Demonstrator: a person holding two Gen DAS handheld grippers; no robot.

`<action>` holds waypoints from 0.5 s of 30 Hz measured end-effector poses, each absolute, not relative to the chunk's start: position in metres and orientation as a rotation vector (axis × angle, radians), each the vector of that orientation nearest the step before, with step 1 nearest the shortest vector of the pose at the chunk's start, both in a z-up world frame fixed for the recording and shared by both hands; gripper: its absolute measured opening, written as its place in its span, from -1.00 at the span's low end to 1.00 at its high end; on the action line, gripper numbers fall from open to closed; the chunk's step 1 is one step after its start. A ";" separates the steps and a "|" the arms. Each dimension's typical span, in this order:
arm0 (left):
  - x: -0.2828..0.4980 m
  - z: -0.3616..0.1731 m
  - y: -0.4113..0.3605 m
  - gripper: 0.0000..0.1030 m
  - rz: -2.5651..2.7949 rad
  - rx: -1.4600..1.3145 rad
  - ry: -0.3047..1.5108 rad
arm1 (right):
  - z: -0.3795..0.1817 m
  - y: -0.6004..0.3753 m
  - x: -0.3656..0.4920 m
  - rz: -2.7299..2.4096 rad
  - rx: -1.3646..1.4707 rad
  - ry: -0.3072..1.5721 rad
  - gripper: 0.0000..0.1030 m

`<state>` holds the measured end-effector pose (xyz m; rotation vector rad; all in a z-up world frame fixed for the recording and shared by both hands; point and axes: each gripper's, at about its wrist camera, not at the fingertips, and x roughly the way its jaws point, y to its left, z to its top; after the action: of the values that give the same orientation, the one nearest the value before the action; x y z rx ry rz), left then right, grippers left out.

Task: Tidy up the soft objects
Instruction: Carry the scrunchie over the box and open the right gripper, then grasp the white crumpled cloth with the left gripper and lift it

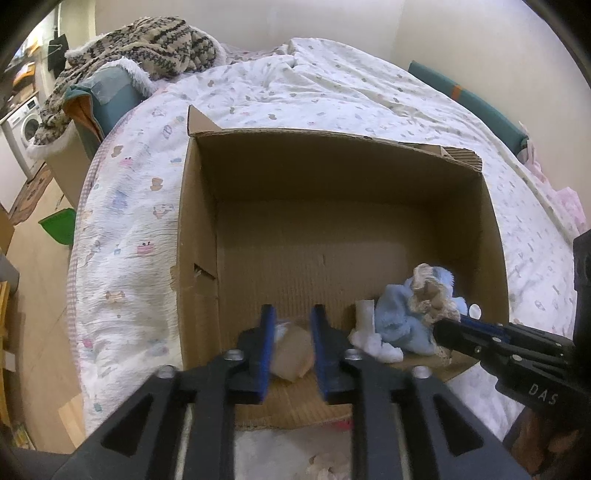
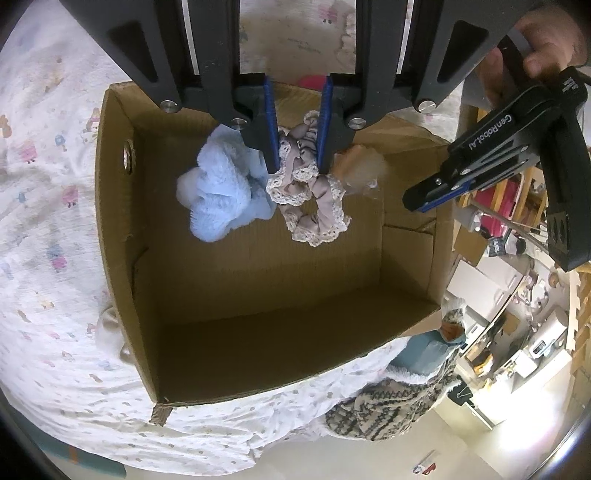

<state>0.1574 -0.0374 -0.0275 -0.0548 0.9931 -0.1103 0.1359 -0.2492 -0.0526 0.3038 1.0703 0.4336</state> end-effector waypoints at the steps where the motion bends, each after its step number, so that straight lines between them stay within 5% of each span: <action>1: 0.156 -0.026 -0.037 -0.36 -0.106 -0.052 0.991 | -0.052 -0.250 0.136 0.434 0.312 1.069 -0.45; 3: 0.153 -0.023 -0.036 0.07 -0.097 -0.050 0.975 | -0.050 -0.251 0.135 0.430 0.319 1.063 -0.32; 6: 0.147 -0.018 -0.034 0.30 -0.089 -0.037 0.953 | -0.045 -0.255 0.134 0.429 0.343 1.039 0.34; 15: 0.140 -0.013 -0.034 0.30 -0.100 -0.021 0.946 | -0.039 -0.262 0.130 0.396 0.379 1.023 0.36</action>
<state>0.1404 -0.0344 -0.0126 -0.0208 0.9462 -0.0995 0.1296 -0.2622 -0.0391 0.3793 1.0227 0.3961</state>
